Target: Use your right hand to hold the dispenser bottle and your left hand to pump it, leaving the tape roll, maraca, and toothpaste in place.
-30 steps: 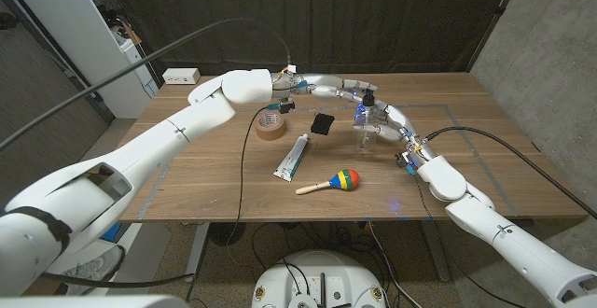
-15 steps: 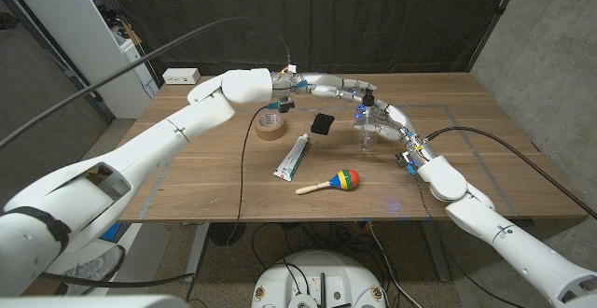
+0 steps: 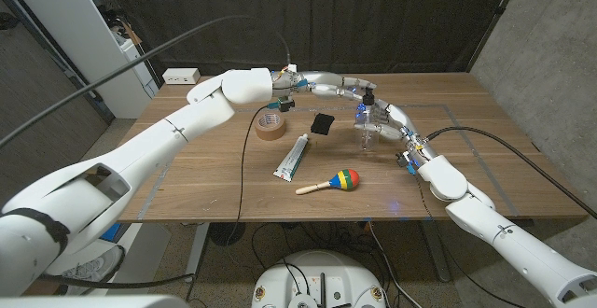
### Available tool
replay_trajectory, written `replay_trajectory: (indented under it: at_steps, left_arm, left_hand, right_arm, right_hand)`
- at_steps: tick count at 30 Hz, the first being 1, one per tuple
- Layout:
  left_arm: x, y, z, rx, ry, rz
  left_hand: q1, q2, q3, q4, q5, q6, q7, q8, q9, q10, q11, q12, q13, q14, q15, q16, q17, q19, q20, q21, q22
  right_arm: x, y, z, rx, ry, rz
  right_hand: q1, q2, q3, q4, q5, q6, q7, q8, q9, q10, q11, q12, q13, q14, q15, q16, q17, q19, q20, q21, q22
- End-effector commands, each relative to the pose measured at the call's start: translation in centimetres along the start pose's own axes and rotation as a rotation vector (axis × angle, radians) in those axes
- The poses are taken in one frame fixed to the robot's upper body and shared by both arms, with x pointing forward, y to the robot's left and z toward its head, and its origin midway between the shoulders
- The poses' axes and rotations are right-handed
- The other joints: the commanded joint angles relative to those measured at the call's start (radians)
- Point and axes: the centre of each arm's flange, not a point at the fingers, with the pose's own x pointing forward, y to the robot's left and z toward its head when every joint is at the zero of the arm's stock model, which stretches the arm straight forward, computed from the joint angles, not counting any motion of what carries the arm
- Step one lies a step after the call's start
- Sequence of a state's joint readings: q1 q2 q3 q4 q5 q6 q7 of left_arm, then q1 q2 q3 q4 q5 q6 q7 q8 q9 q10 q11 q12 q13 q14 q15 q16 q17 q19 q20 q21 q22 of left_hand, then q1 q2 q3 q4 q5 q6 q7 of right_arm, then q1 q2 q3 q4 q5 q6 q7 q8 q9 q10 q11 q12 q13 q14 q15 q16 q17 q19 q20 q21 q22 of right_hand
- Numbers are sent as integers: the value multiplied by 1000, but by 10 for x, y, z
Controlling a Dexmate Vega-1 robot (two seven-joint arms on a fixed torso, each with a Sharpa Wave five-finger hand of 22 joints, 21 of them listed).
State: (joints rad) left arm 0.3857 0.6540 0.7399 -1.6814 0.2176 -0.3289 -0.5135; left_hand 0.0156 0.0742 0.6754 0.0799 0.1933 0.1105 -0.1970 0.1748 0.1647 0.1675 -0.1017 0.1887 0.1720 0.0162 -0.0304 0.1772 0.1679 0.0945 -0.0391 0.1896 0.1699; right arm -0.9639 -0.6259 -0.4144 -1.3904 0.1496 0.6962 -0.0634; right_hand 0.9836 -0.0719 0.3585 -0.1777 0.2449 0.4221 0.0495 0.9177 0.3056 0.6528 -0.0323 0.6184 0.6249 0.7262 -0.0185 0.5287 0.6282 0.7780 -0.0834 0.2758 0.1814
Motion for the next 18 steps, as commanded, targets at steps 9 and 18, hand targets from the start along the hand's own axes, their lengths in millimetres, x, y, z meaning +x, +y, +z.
replay_trajectory:
  at_steps: [9, 18]
  left_arm:
    - [-3, 16, 5, 43, -3, 42]
    - [-5, 23, 5, 66, 0, 59]
  left_hand:
    - [5, 67, 10, 2, 8, 127, 129, 3, 6, 0, 4, 0, 0, -2, -132, -2, 2, 2, -128, 3, 2]
    - [5, 67, 11, 2, 8, 128, 129, 4, 6, 0, 3, 0, 0, -1, -130, -2, 2, 3, -128, 3, 1]
  right_arm:
    - [-4, 6, -4, 9, 20, 5]
    - [-4, 6, -6, 8, 22, 5]
  right_hand:
    - [116, 132, 7, 16, 5, 93, -96, 7, 1, 130, -126, -7, 5, 59, -199, -4, 9, -3, -57, -1, 3]
    - [114, 133, 5, 17, 5, 92, -99, 8, -1, 133, -127, -9, 6, 59, -198, -8, 12, -3, -56, -1, 4]
